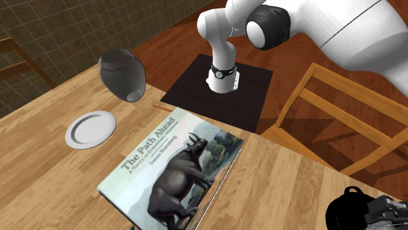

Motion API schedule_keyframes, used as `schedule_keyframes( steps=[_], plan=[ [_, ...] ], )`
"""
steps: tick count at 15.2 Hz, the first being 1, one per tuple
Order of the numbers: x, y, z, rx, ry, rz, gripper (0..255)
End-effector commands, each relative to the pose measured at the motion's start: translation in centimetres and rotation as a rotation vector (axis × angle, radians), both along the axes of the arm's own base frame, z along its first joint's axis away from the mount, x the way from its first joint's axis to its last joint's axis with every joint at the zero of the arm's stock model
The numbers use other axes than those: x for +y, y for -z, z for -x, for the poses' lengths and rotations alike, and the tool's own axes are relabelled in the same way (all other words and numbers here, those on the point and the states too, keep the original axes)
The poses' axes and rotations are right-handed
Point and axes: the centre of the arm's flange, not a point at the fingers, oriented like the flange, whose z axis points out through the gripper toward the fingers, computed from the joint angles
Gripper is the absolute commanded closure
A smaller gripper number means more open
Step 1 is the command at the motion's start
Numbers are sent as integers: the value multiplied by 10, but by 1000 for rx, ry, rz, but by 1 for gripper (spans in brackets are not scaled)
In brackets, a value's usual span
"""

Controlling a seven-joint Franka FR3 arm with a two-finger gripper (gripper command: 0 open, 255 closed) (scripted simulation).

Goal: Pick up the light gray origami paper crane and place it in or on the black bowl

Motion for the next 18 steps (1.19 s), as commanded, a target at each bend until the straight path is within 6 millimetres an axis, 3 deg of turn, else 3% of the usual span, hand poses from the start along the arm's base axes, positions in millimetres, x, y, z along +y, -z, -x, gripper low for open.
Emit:
schedule_keyframes(
  steps=[1, 2, 7, 11, 18],
  plan=[
    [0, 0, 0, 0, 0, 0, 255],
    [0, 0, 0, 0, 0, 0, 0],
    [0, 0, 0, 0, 0, 0, 0],
    [3, -49, 7, 0, 0, 0, 0],
    [3, -49, 7, 0, 0, 0, 0]
  ],
)
